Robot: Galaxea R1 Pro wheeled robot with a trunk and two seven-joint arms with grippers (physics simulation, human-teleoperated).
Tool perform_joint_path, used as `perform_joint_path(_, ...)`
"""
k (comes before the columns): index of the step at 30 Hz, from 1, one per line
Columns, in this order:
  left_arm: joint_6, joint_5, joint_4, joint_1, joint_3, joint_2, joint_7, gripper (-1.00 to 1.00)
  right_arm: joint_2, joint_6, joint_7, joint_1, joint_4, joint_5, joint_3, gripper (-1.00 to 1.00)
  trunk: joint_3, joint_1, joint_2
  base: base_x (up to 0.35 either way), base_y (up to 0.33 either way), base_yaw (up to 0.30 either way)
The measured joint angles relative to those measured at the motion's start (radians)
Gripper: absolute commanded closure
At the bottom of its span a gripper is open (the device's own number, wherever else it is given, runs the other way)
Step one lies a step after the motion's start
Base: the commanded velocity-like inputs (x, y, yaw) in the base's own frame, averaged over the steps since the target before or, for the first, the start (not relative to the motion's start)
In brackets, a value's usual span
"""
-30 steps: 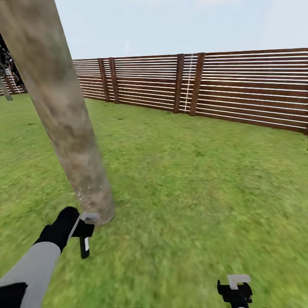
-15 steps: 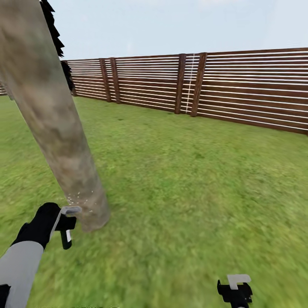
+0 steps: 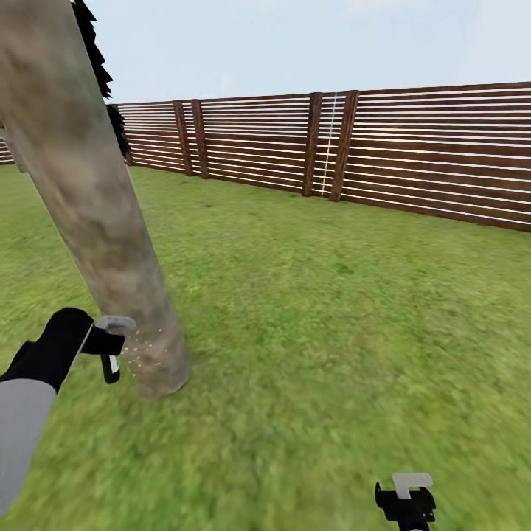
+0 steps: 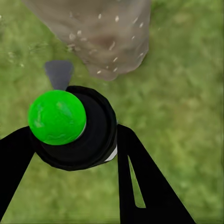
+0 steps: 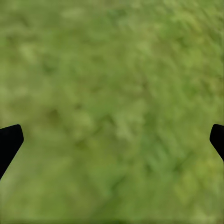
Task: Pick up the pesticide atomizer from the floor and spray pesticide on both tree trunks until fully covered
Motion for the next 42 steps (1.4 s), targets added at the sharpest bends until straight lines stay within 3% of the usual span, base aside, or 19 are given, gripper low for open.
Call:
perform_joint_path(15, 0.004, 0.006, 0.0, 0.002, 0.011, -0.006, -0.002, 1.0, 0.002, 0.001, 0.001, 0.0, 0.0, 0.002, 0.001, -1.0, 0.0, 0.0, 0.0, -0.108, -0.234, 0.044)
perform_joint_path(16, 0.003, 0.009, 0.004, 0.006, 0.013, -0.007, -0.001, 1.0, 0.003, 0.0, 0.002, 0.0, 0.001, 0.003, 0.001, -1.0, 0.0, 0.0, 0.0, -0.166, -0.221, 0.273)
perform_joint_path(17, 0.005, 0.045, 0.047, 0.019, 0.022, -0.014, 0.001, 1.0, 0.007, 0.0, 0.006, 0.0, 0.003, 0.004, 0.002, -1.0, 0.0, 0.0, 0.0, -0.117, -0.23, 0.275)
perform_joint_path(18, 0.002, 0.058, 0.059, 0.02, 0.028, -0.014, 0.003, 1.0, 0.008, 0.0, 0.012, 0.0, 0.003, 0.005, 0.003, -1.0, 0.0, 0.0, 0.0, -0.088, -0.233, 0.276)
perform_joint_path(19, 0.001, 0.066, 0.062, 0.02, 0.03, -0.015, 0.004, 1.0, 0.009, 0.0, 0.027, 0.0, 0.003, 0.005, 0.003, -1.0, 0.0, 0.0, 0.0, -0.045, -0.235, 0.277)
perform_joint_path(22, 0.0, 0.075, 0.066, 0.02, 0.032, -0.016, 0.008, 1.0, 0.007, 0.0, 0.156, 0.0, 0.002, 0.005, 0.003, -1.0, 0.0, 0.0, 0.0, 0.083, -0.225, 0.277)
perform_joint_path(26, 0.0, 0.078, 0.065, 0.02, 0.033, -0.023, 0.009, 1.0, 0.003, 0.001, 0.178, 0.0, 0.002, 0.004, 0.002, -1.0, 0.0, 0.0, 0.0, 0.265, -0.136, 0.277)
perform_joint_path(29, 0.0, 0.077, 0.065, 0.02, 0.035, -0.045, 0.011, 1.0, 0.002, 0.001, 0.178, 0.0, 0.001, 0.003, 0.002, -1.0, 0.0, 0.0, 0.0, 0.305, -0.073, 0.277)
perform_joint_path(36, 0.0, 0.08, 0.055, 0.009, 0.031, -0.06, 0.011, 1.0, 0.002, 0.002, 0.178, 0.0, 0.001, 0.003, 0.002, -1.0, 0.0, 0.0, 0.0, 0.056, -0.008, 0.277)
perform_joint_path(39, -0.001, 0.08, 0.062, 0.015, 0.03, -0.11, 0.017, 1.0, 0.002, 0.002, 0.178, 0.0, 0.001, 0.003, 0.002, -1.0, 0.0, 0.0, 0.0, 0.001, 0.0, 0.276)
perform_joint_path(42, -0.016, 0.073, 0.084, 0.087, 0.032, -0.128, 0.025, 1.0, 0.002, 0.002, 0.176, 0.0, 0.0, 0.003, 0.002, -1.0, 0.0, 0.0, 0.0, 0.0, 0.0, 0.087)
